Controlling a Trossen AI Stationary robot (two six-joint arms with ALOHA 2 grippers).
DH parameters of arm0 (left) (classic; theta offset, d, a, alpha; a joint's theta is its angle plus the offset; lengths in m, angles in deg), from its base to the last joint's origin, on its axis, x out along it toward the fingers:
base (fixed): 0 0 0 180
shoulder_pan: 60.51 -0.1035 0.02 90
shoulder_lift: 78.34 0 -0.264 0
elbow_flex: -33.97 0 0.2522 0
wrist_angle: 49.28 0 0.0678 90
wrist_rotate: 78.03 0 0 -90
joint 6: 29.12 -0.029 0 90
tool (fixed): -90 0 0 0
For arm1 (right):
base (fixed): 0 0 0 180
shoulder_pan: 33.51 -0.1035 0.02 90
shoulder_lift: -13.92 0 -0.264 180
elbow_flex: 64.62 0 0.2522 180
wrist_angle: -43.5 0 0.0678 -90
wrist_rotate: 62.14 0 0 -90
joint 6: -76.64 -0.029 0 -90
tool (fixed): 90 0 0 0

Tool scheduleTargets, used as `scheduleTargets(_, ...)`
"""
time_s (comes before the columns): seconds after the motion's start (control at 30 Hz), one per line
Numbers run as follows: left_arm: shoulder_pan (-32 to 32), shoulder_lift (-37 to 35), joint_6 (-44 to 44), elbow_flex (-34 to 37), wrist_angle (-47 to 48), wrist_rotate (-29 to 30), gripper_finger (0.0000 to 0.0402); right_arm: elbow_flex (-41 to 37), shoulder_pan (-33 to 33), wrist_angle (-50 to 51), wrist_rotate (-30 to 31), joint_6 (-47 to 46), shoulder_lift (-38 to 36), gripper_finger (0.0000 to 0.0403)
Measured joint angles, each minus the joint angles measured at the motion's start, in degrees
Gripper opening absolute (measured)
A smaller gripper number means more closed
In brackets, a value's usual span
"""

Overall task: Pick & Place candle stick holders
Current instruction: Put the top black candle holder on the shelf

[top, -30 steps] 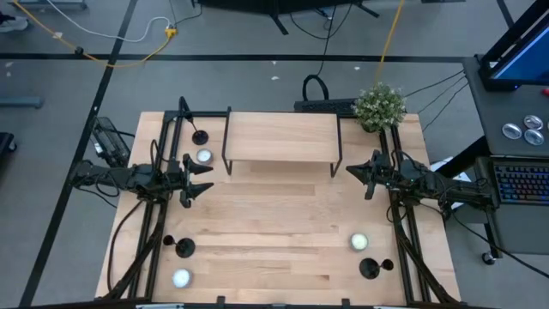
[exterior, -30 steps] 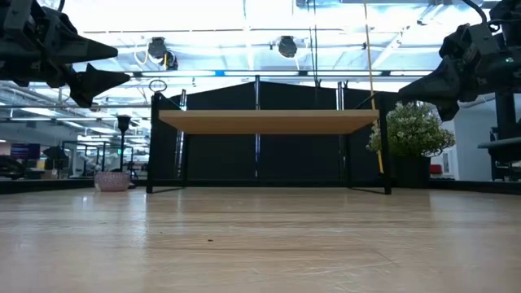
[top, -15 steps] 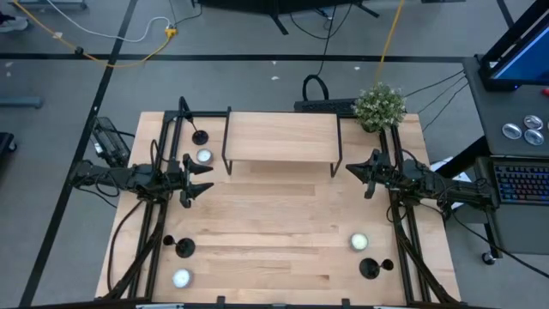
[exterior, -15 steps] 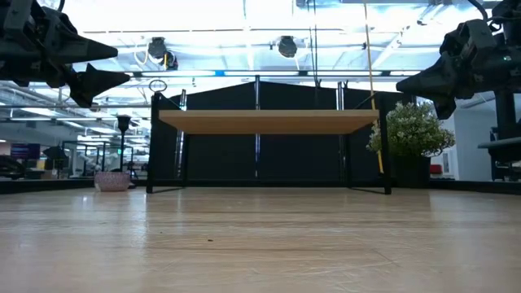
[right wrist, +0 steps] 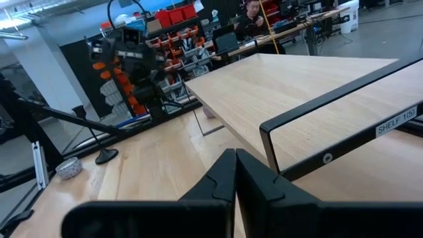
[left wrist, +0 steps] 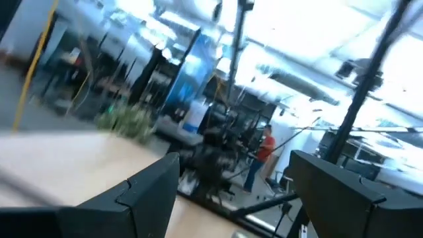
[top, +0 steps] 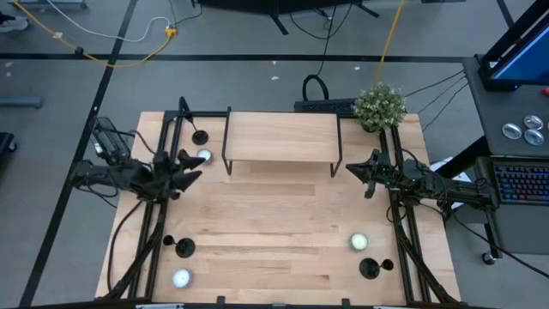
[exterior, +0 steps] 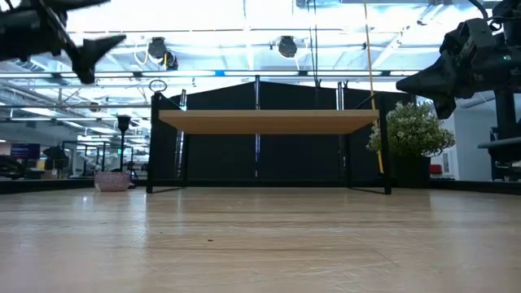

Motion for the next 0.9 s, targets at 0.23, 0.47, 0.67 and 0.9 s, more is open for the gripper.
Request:
scheduleTargets(0.23, 0.0, 8.74, -2.29, -13.62, 17.3, 13.27, 0.0294, 0.02, -0.01, -0.04, 0.0, 0.0, 0.0, 0.0)
scheduleTargets(0.47, -0.91, 22.97, 7.27, -32.76, 46.45, 31.76, 0.0294, 0.09, -0.01, -0.04, 0.0, 0.0, 0.0, 0.0)
scheduleTargets(0.67, -5.99, 29.14, 13.14, -44.64, 62.64, 38.84, 0.0294, 0.11, 0.01, -0.04, 0.0, 0.0, 0.0, 0.0)
scheduleTargets(0.9, -15.84, 29.79, 23.49, -47.18, 75.21, 31.66, 0.0294, 0.13, -0.01, -0.04, 0.02, 0.0, 0.0, 0.0)
